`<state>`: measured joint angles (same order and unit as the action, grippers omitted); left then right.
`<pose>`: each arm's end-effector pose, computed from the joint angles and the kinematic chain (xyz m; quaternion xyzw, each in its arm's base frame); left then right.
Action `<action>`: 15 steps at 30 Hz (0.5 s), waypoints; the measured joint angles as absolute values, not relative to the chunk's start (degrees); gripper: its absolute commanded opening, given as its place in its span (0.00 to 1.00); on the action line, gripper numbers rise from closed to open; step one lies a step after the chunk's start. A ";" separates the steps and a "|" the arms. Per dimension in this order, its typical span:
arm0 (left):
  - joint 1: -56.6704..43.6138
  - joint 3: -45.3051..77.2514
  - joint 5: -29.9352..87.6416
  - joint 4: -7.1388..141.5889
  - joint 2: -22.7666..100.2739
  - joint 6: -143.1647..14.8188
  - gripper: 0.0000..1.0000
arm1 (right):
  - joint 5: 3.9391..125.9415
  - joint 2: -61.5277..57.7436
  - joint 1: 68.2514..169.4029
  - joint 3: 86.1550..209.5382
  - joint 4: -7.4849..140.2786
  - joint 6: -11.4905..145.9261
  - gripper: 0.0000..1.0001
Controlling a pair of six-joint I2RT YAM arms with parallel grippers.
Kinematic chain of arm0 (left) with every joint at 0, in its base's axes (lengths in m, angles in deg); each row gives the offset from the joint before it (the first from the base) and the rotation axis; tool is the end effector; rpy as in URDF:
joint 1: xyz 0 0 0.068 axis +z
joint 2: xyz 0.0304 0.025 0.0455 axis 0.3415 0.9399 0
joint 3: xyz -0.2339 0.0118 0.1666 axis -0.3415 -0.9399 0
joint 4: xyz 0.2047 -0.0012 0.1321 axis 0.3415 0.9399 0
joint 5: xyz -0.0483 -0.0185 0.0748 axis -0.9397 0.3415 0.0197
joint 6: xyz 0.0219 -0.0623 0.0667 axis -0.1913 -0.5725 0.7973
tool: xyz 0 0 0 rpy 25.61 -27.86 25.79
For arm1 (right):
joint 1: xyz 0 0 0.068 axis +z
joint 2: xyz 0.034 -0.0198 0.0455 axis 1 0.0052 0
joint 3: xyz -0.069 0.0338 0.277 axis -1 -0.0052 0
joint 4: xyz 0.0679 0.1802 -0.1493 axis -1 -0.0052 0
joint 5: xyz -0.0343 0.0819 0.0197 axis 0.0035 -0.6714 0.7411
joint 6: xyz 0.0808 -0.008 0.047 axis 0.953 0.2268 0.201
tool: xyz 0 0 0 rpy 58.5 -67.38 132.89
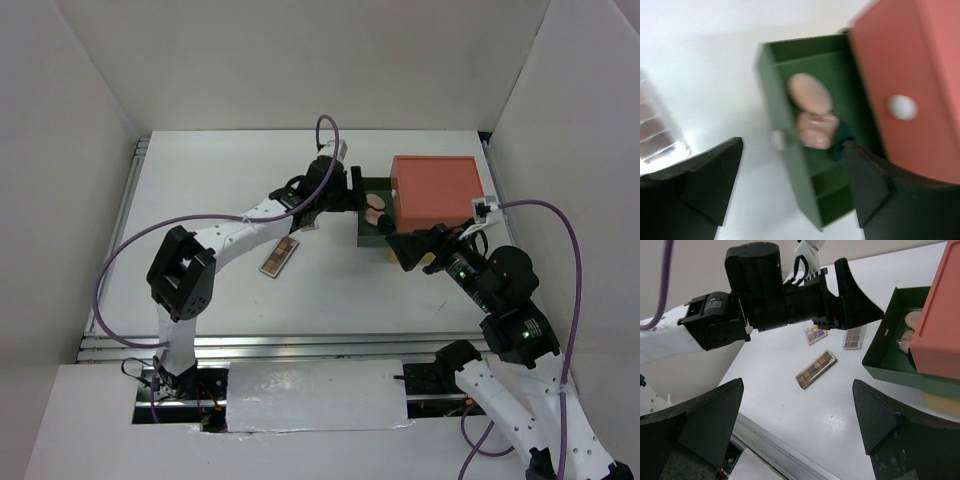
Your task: Organize the makeup
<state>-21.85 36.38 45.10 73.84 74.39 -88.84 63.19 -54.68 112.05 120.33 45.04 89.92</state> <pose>0.3796 -0.3238 0.2977 0.0020 0.8326 -0.3017 0.4644 0.1092 0.0599 0.3730 -0.0117 0.7199 0.3554 0.5961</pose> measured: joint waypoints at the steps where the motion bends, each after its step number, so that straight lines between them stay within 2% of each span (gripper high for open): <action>1: -21.76 35.72 47.44 74.78 74.13 -89.72 0.70 | 63.30 -54.83 112.05 120.33 45.04 89.92 0.98; 2: -21.68 35.61 49.61 76.07 74.13 -90.55 0.54 | 63.30 -55.01 112.05 120.33 45.06 89.92 0.98; 3: -21.55 35.64 51.53 77.30 74.17 -91.47 0.29 | 63.32 -55.12 112.05 120.31 45.06 89.92 0.98; 5: -21.39 36.38 54.90 79.98 74.70 -92.82 0.11 | 63.32 -55.16 112.05 120.33 45.06 89.94 0.98; 7: -21.07 37.78 57.08 81.62 75.81 -93.67 0.11 | 63.30 -55.14 112.05 120.31 45.06 89.92 0.98; 9: -20.82 38.02 58.09 81.54 76.66 -93.59 0.15 | 63.32 -55.16 112.05 120.31 45.06 89.92 0.98; 12: -20.69 37.78 56.27 79.77 78.00 -92.93 0.21 | 63.35 -55.16 112.05 120.31 45.06 89.92 0.98; 15: -20.72 38.61 52.32 77.71 80.01 -91.60 0.22 | 63.35 -55.16 112.05 120.33 45.06 89.92 0.98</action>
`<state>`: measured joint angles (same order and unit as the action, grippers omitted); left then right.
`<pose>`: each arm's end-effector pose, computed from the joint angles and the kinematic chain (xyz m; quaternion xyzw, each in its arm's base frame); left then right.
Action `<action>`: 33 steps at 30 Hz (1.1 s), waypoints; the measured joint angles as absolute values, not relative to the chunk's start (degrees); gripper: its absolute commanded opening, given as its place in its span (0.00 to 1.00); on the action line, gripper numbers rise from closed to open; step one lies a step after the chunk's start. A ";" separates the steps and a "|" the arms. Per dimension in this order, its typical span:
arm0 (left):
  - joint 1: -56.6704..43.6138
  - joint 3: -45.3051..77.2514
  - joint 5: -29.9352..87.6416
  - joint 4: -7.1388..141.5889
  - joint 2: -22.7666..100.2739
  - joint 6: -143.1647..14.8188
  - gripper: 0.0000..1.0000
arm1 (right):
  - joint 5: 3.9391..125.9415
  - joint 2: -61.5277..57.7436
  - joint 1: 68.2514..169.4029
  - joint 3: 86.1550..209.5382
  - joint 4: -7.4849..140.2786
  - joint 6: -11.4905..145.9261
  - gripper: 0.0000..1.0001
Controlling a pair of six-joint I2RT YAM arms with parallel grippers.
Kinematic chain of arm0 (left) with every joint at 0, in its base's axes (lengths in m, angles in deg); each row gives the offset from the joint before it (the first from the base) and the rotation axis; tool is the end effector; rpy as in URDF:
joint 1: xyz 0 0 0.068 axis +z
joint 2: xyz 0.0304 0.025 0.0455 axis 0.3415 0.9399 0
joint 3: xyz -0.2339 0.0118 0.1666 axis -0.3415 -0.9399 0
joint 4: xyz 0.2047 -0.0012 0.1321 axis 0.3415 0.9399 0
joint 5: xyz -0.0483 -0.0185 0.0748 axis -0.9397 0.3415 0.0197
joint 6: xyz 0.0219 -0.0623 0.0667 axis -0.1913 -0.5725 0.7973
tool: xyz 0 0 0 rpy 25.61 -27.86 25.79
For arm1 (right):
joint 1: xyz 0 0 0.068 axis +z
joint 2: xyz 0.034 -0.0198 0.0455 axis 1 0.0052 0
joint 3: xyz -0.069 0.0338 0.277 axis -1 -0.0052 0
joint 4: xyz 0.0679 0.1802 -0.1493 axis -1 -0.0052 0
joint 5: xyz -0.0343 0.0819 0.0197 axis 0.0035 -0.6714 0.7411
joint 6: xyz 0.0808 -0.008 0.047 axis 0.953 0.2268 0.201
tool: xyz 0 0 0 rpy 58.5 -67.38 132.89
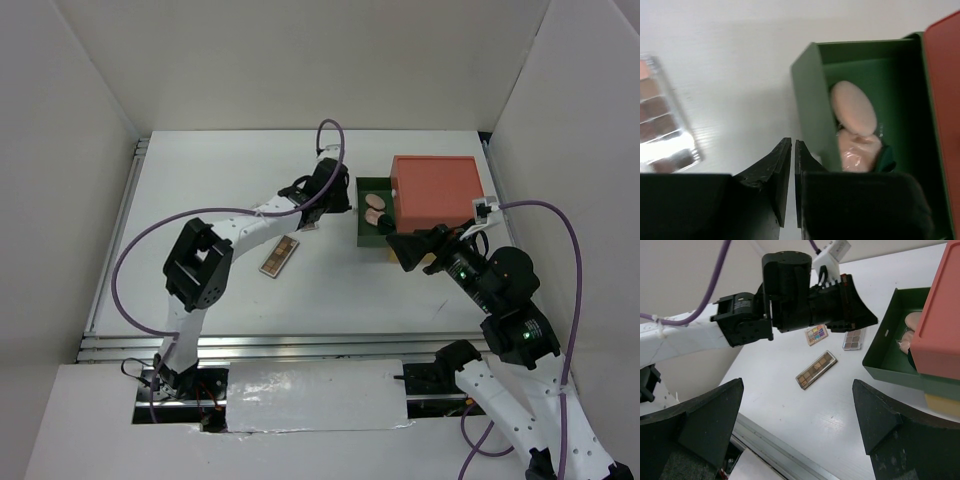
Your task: Organize the makeup
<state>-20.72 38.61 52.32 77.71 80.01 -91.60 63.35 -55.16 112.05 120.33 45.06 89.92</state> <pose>0.4025 -0.3168 0.2561 -0.0533 0.8603 -0.2283 0.4527 0.1073 0.0589 0.3740 -0.0112 0.7169 0.3557 0.5995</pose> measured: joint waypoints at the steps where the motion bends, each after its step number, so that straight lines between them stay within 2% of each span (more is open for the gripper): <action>1: -20.72 39.44 50.79 77.21 80.99 -91.42 0.23 | 63.32 -55.14 112.05 120.33 45.06 89.92 0.98; 5: -20.72 40.16 45.30 73.54 83.70 -90.46 0.31 | 63.28 -55.16 112.05 120.31 45.06 89.92 0.98; 26: -20.54 44.88 29.63 59.64 93.82 -94.96 0.50 | 62.87 -55.36 112.05 120.29 45.06 89.86 0.97; 33: -20.56 44.75 27.55 56.97 94.85 -96.45 0.57 | 62.87 -55.36 112.05 120.29 45.04 89.42 0.97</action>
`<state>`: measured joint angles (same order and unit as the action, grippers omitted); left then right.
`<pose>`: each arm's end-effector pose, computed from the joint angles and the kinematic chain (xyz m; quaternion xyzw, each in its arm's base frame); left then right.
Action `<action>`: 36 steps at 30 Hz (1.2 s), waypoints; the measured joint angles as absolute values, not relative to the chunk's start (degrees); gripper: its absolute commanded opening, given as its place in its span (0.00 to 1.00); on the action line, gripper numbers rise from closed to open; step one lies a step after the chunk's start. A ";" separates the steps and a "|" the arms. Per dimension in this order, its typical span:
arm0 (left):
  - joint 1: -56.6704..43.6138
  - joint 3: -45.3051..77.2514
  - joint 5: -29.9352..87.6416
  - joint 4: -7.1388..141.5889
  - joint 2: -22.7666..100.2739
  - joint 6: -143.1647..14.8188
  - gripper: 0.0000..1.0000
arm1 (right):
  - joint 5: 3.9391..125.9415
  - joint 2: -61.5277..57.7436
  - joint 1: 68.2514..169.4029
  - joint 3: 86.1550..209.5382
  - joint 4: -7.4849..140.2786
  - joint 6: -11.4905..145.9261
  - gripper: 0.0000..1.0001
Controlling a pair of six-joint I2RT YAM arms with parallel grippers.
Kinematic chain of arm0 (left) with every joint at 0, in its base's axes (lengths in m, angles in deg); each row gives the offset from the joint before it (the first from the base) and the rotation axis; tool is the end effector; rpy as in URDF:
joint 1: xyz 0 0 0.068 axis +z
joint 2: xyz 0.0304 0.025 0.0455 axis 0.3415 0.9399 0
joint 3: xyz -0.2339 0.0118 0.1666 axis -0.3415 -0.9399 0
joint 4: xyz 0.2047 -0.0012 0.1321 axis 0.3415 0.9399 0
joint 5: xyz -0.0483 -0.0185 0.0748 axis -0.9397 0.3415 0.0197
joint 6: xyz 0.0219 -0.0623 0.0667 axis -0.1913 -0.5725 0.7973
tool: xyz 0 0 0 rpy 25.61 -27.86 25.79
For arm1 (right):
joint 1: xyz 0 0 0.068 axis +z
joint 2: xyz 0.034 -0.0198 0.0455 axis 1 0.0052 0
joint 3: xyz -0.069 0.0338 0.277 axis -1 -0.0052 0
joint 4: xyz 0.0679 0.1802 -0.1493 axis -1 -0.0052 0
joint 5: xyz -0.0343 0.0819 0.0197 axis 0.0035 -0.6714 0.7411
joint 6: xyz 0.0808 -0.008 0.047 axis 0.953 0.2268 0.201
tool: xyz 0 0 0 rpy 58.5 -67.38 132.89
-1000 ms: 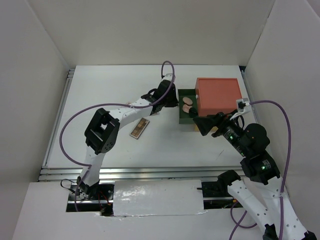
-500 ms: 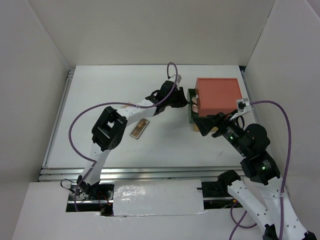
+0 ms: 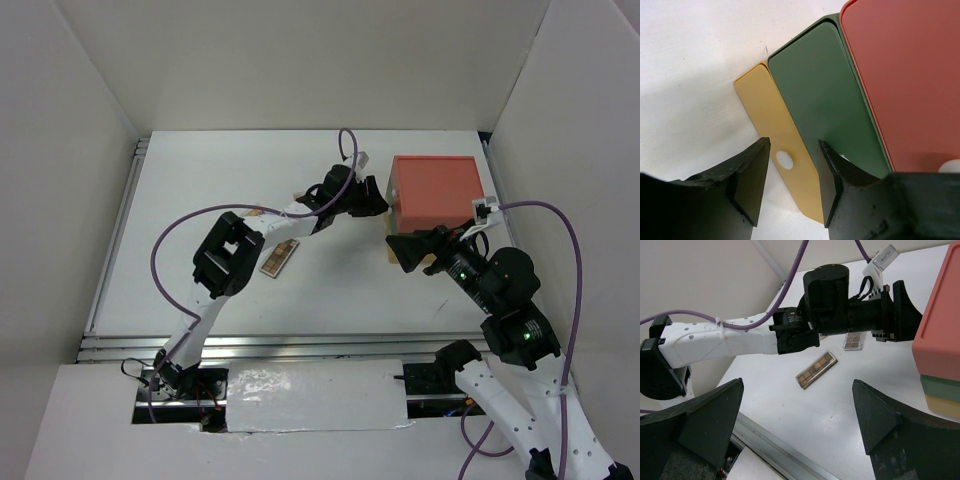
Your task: Organize the makeup
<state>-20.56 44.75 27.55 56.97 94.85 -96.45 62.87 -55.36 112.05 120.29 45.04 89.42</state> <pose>0.4314 -0.3873 0.2101 0.0254 0.8083 -0.4425 0.3876 0.1062 0.0592 0.3740 -0.0174 0.7159 0.3560 0.6004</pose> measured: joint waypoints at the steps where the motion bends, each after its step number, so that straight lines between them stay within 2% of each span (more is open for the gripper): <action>1: -20.56 44.75 27.53 56.75 94.85 -96.47 0.57 | 62.87 -55.36 112.05 120.29 45.04 89.40 0.97; 3: -20.54 44.75 27.55 56.51 94.85 -96.45 0.60 | 62.84 -55.36 112.05 120.29 45.04 89.29 0.97; 10: -19.95 43.37 28.01 54.32 94.85 -97.96 0.82 | 62.87 -55.36 112.05 120.29 45.04 89.27 0.97; 13: -19.16 38.63 27.97 50.63 94.83 -100.82 0.84 | 62.87 -55.33 112.05 120.29 45.02 89.24 0.97; 17: -17.90 33.41 26.87 49.47 95.20 -103.90 0.83 | 62.87 -55.31 112.05 120.29 45.04 89.24 0.97; 32: -16.43 33.95 13.59 29.10 104.07 -120.89 0.71 | 62.63 -55.14 112.05 119.54 45.08 89.27 0.97; 36: -16.43 33.84 11.16 25.12 105.52 -125.30 0.71 | 62.60 -55.14 112.05 119.43 45.08 89.27 0.97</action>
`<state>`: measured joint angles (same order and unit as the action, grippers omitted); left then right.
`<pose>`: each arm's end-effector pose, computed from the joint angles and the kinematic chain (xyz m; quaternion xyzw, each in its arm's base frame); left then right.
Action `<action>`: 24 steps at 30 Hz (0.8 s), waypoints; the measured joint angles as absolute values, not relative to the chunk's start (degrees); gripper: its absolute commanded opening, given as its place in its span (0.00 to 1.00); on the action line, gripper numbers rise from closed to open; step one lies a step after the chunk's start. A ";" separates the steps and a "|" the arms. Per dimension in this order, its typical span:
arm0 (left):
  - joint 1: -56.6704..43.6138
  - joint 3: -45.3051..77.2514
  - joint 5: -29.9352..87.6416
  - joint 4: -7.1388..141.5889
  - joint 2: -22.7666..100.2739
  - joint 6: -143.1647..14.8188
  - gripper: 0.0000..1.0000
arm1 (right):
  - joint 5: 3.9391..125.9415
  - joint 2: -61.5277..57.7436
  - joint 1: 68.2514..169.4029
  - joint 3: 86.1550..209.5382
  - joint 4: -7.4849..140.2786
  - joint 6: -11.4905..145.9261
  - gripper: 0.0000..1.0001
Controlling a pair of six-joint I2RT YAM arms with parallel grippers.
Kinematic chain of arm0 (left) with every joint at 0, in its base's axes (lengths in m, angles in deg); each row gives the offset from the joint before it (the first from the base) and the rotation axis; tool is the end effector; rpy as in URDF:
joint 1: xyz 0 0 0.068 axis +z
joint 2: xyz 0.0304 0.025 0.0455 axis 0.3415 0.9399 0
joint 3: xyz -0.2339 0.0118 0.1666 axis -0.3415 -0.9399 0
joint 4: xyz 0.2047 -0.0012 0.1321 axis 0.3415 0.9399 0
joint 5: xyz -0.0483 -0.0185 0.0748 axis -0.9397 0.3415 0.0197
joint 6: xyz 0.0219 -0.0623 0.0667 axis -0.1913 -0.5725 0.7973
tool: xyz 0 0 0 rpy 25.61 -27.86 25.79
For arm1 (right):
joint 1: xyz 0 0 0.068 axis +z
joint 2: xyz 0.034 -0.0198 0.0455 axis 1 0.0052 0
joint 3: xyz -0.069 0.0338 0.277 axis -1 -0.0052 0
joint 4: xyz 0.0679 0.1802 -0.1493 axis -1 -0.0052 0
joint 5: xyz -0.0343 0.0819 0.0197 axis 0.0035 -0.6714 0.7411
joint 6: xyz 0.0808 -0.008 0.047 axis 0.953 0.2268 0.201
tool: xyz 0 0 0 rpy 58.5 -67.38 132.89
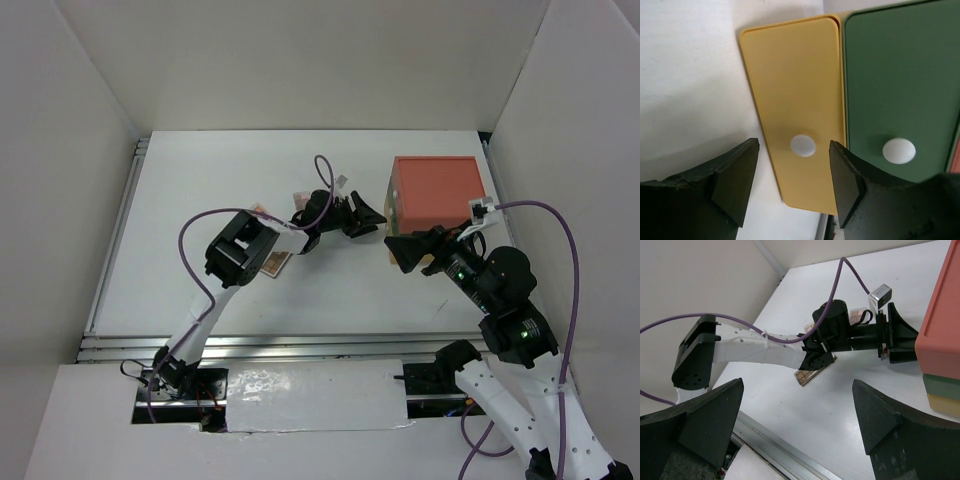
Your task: Organize the makeup
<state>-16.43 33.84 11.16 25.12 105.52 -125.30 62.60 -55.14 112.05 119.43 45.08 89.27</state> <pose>0.4410 -0.3711 0.1224 -0.0890 0.7444 -0.6194 0.2331 0.1087 0.0606 0.3685 -0.0190 0.7221 0.3543 0.5939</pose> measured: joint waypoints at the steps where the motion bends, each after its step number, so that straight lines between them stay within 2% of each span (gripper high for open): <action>1: -16.43 33.71 10.66 23.77 105.89 -126.46 0.71 | 62.54 -55.14 112.05 119.43 45.10 89.27 0.97; 12: -16.43 32.49 7.47 14.83 108.29 -133.32 0.66 | 62.19 -55.14 112.05 118.56 45.28 89.29 0.97; 24: -17.35 35.11 7.99 20.29 108.69 -132.56 0.60 | 62.23 -55.18 112.05 118.56 45.28 89.27 0.97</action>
<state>-17.35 35.11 7.99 20.29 108.69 -132.56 62.23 -55.18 112.05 118.56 45.28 89.27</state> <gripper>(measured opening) 0.607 0.974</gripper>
